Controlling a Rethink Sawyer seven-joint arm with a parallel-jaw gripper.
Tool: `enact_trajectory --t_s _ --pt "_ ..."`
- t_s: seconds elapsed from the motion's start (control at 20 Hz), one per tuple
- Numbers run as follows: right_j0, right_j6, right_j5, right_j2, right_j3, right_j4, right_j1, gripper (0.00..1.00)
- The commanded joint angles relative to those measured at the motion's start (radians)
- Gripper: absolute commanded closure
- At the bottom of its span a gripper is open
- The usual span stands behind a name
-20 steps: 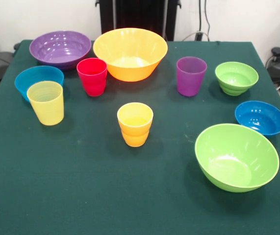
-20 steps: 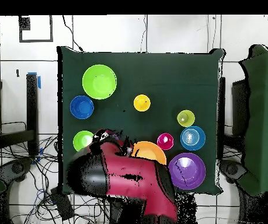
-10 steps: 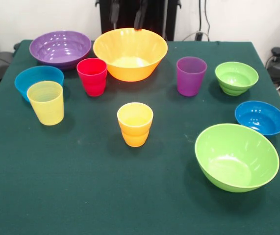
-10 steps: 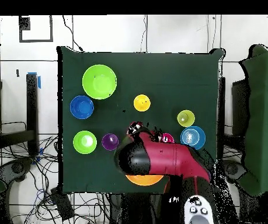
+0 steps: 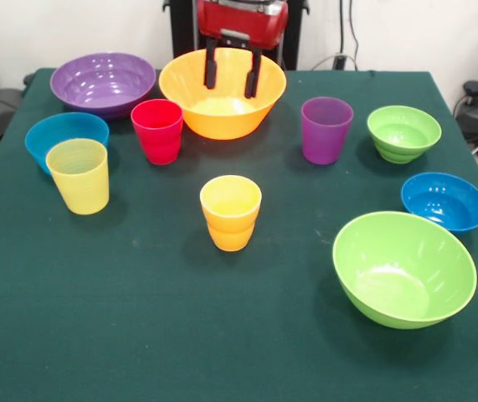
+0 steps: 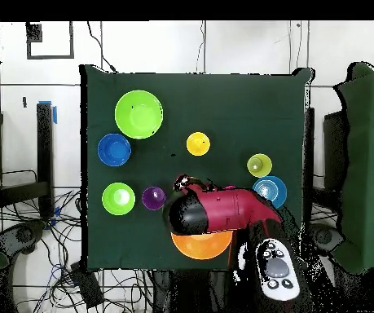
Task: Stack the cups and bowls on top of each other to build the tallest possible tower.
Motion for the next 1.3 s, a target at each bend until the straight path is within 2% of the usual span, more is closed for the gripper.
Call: enact_trajectory --t_s 0.05,0.15,0.25,0.3,0.45,0.6,0.8,0.95,1.1,1.3 --pt "0.017 -0.143 0.032 0.124 -0.053 -0.096 0.05 0.0" --pt "0.027 -0.091 0.036 0.113 -0.048 -0.074 0.045 0.0" --pt "0.055 -0.008 0.054 0.078 -0.044 -0.024 0.031 0.0" --pt "0.081 0.052 0.087 0.049 -0.052 0.019 0.022 0.0" --pt "0.159 0.157 0.181 -0.037 -0.105 0.079 0.028 0.0" --pt "0.267 0.273 0.292 -0.168 -0.176 0.123 0.047 0.0" --pt "0.367 0.38 0.388 -0.287 -0.231 0.182 0.084 0.0" --pt "0.414 0.432 0.431 -0.34 -0.272 0.218 0.116 0.0" --pt "0.47 0.507 0.524 -0.402 -0.327 0.246 0.147 0.0" --pt "0.51 0.576 0.542 -0.448 -0.367 0.265 0.189 0.0"
